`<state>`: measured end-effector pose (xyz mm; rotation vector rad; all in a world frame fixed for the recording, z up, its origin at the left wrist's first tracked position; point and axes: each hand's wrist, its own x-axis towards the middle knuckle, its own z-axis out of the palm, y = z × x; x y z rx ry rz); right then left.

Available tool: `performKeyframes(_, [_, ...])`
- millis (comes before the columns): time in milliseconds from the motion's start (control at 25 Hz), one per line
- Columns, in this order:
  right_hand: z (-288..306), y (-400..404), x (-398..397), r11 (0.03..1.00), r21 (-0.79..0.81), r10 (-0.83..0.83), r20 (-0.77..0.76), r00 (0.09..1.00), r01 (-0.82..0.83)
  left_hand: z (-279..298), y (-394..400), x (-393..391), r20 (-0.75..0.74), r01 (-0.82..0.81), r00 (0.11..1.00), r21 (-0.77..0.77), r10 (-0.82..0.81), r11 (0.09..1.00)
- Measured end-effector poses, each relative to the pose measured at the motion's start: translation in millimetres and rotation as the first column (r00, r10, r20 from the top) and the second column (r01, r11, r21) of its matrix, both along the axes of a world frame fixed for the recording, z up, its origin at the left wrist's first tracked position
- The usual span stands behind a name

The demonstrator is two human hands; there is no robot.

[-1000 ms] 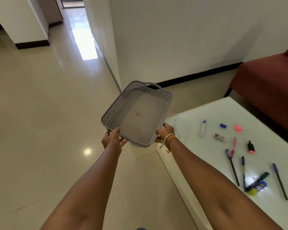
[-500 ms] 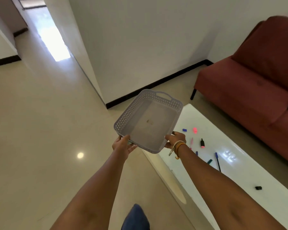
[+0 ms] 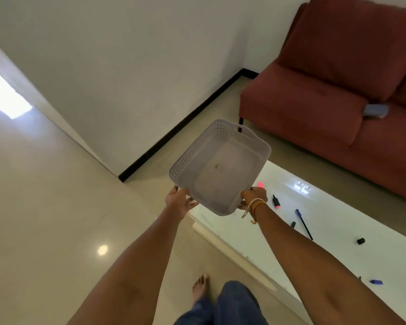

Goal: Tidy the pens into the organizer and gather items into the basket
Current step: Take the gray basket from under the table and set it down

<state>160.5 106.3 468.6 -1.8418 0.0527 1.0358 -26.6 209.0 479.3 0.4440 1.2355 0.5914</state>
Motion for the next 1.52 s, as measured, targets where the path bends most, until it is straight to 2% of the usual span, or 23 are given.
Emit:
performKeyframes(200, [-33,20,48,0.985,-0.146,-0.083,0.063,0.995,0.092,-19,42,60,-0.032,0.162,0.986,-0.02,-0.162,0.987])
performKeyframes(400, [-91,62,109,0.969,-0.212,-0.103,0.124,0.987,0.128,-82,82,130,-0.074,0.132,0.988,-0.027,-0.134,0.991])
performKeyframes(480, [-119,81,129,0.971,-0.204,-0.104,0.107,0.989,0.125,-119,99,155,-0.101,0.137,0.985,-0.014,-0.138,0.99])
performKeyframes(680, [-202,123,161,0.96,-0.213,-0.168,0.089,0.982,0.183,-185,108,208,-0.133,0.317,0.94,-0.006,-0.315,0.948])
performKeyframes(880, [-293,149,191,0.943,-0.253,-0.208,0.059,0.976,0.216,-235,123,237,-0.165,0.327,0.935,0.052,-0.315,0.944])
performKeyframes(960, [-285,149,188,0.929,-0.296,-0.211,0.077,0.975,0.224,-247,125,245,-0.102,0.312,0.946,0.027,-0.307,0.95])
performKeyframes(1080, [-263,143,172,0.949,-0.296,-0.097,0.041,0.994,0.104,-255,120,243,-0.102,0.333,0.937,-0.034,-0.334,0.942])
performKeyframes(1160, [-248,140,170,0.94,-0.342,0.015,0.0,1.0,-0.014,-253,119,243,-0.15,0.446,0.88,-0.065,-0.451,0.893])
performKeyframes(1200, [-239,134,166,0.867,-0.484,0.167,0.07,0.983,-0.113,-251,119,242,-0.198,0.501,0.839,-0.081,-0.506,0.862])
performKeyframes(1240, [-235,134,167,0.846,-0.522,0.193,0.104,0.976,-0.111,-244,119,241,-0.267,0.544,0.795,-0.083,-0.545,0.835])
performKeyframes(1320, [-227,135,168,0.861,-0.506,0.15,0.14,0.979,-0.06,-222,119,238,-0.429,0.6,0.724,0.006,-0.54,0.8])
performKeyframes(1360, [-210,138,161,0.827,-0.561,0.181,0.199,0.963,-0.039,-208,121,235,-0.523,0.668,0.659,0.076,-0.541,0.741])
performKeyframes(1400, [-191,144,154,0.775,-0.629,0.285,0.261,0.923,-0.061,-188,124,231,-0.609,0.76,0.561,0.11,-0.561,0.64])
performKeyframes(1440, [-174,149,149,0.725,-0.68,0.429,0.329,0.841,-0.104,-174,125,228,-0.677,0.838,0.466,0.132,-0.57,0.529])
performKeyframes(1480, [-161,152,143,0.67,-0.723,0.575,0.362,0.733,-0.169,-164,126,226,-0.723,0.89,0.395,0.147,-0.567,0.432])
performKeyframes(1520, [-140,158,136,0.638,-0.738,0.675,0.398,0.622,-0.219,-150,130,221,-0.747,0.914,0.364,0.17,-0.557,0.368])
